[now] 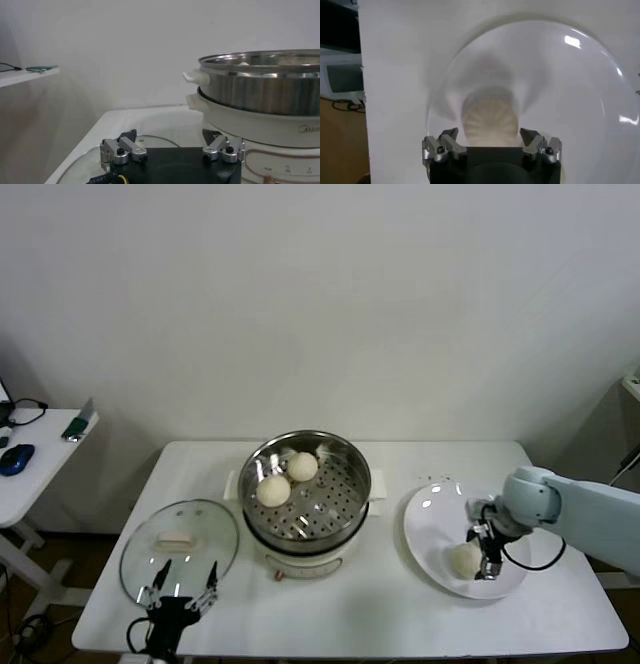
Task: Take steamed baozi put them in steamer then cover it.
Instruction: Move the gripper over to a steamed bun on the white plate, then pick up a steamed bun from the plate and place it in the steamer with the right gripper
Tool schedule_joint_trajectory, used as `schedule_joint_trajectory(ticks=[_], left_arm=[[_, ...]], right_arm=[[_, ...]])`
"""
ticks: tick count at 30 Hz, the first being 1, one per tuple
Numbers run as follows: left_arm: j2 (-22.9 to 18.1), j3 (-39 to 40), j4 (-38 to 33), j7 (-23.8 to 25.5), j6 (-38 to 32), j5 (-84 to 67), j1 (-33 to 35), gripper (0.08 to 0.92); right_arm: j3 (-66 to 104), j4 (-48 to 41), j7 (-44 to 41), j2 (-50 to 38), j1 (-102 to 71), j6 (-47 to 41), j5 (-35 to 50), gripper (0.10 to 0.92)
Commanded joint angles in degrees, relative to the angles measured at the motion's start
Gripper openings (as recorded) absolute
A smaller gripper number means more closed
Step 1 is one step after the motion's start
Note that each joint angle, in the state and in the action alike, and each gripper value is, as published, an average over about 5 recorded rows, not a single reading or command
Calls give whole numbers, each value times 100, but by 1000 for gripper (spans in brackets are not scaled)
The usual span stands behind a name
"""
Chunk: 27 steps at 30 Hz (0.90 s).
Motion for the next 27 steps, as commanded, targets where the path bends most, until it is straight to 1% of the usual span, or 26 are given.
schedule_joint_trajectory(ticks=[1,6,10,13,17,20,23,27], left_arm=[[-4,9,-2,1,-5,9,5,823],[-16,14,-7,-1,-9,16,8,823],[-29,21,-19,-4,-10,22,13,823],[-41,22,-31,-8,-10,25,21,823],[-48,21,-54,-10,-8,43,45,823],[-54,20,-68,-12,-1,63,64,823],[-61,14,-86,-15,13,73,82,823],[-59,-1,-93,-16,19,87,101,823]], right_arm=[[264,-45,75,16,-262,-40,-58,778],[279,-10,66,28,-247,-9,-126,720],[268,38,-8,18,-159,87,-252,699],[159,90,-137,8,149,324,-366,686],[-449,198,-390,101,1242,847,-292,679],[-1161,285,-572,336,2468,1278,-3,679],[-1779,336,-719,712,3598,1716,283,679],[-2306,416,-707,1382,4812,2528,343,679]])
